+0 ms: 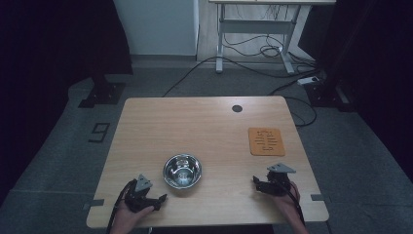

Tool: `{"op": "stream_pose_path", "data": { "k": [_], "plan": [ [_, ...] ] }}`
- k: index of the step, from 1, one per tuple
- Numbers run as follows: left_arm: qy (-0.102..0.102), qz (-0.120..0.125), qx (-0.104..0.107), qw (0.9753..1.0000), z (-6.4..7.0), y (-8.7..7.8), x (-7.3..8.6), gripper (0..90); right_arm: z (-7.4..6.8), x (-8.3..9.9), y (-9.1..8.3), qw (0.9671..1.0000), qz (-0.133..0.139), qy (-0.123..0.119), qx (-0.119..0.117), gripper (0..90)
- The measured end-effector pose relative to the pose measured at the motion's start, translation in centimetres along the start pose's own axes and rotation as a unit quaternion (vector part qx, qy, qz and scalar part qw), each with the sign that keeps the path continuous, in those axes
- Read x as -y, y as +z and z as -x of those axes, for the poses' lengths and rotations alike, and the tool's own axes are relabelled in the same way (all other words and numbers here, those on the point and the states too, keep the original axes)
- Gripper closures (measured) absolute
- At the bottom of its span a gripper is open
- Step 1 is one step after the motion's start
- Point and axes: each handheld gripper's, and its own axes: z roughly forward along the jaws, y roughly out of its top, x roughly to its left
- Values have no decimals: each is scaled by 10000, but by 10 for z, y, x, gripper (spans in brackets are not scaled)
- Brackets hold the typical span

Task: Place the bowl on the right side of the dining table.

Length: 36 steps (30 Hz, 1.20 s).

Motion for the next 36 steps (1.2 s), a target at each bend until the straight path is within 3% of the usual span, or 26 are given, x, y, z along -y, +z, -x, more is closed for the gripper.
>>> {"op": "stream_pose_path", "data": {
  "k": [10, 28, 36],
  "plan": [
    [4, -2, 1, 10000, 0, 0, 0, 117, 5, -8, -19, 9987, 425, 249, -119, 236],
    [5, -2, 0, 10000, 0, 0, 0, 117, -2, -22, -31, 9956, 685, 417, -476, 239],
    [5, -2, 1, 10000, 0, 0, 0, 117, -11, -31, -32, 9950, 720, 342, -609, 241]
  ]
}}
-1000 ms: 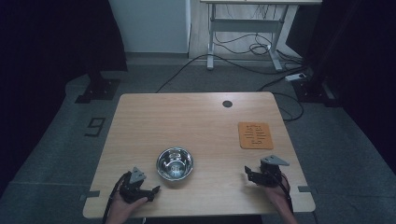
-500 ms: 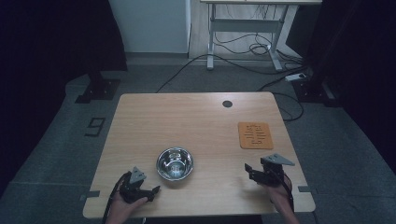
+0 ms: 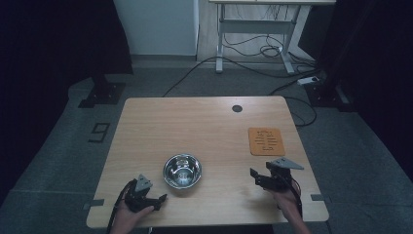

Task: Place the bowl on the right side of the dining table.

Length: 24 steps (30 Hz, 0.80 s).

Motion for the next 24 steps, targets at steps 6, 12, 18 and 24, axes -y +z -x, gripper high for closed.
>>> {"op": "stream_pose_path", "data": {
  "k": [6, 12, 18, 24],
  "plan": [
    [-1, 2, -1, 10000, 0, 0, 0, 116, -3, -3, 1, 10000, 11, 1, -53, 243],
    [0, 2, -2, 10000, 0, 0, 0, 117, -8, -8, 2, 9999, 6, -49, -159, 247],
    [0, 2, 0, 10000, 0, 0, 0, 117, -14, -15, 4, 9998, 62, -43, -210, 249],
    [-1, 2, -2, 10000, 0, 0, 0, 117, -21, -24, 5, 9995, 138, -79, -280, 251]
  ]
}}
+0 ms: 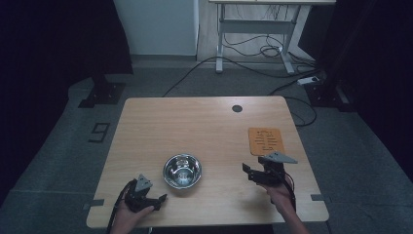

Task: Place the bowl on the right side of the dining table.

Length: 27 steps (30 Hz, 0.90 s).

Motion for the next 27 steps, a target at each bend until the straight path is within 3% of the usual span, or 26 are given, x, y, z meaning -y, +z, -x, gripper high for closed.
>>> {"op": "stream_pose_path", "data": {
  "k": [27],
  "plan": [
    [1, -2, 2, 10000, 0, 0, 0, 117, -30, -20, 26, 9994, 15, -87, -322, 257]
  ]
}}
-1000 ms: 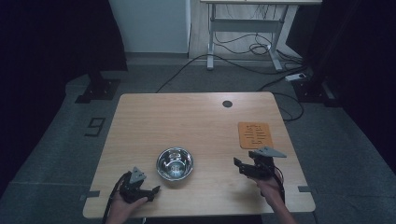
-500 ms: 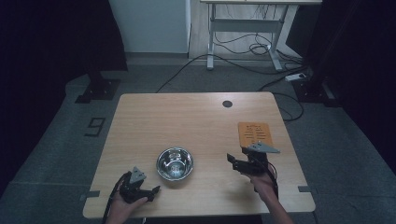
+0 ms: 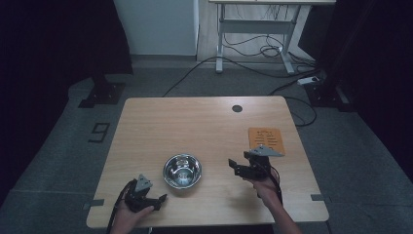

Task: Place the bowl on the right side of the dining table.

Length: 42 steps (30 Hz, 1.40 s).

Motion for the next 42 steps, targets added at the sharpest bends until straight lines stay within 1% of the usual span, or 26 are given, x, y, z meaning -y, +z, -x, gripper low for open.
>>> {"op": "stream_pose_path", "data": {
  "k": [22, 27, 35, 42],
  "plan": [
    [3, -2, 1, 10000, 0, 0, 0, 117, -18, -4, 18, 9997, -116, -111, -173, 259],
    [4, -3, 0, 10000, 0, 0, 0, 117, -22, -5, 21, 9997, -104, -132, -197, 259],
    [1, -3, 0, 10000, 0, 0, 0, 116, -28, -4, 26, 9994, -165, -174, -249, 260],
    [-4, 1, 0, 10000, 0, 0, 0, 117, -35, -4, 34, 9989, -253, -258, -303, 260]
  ]
}}
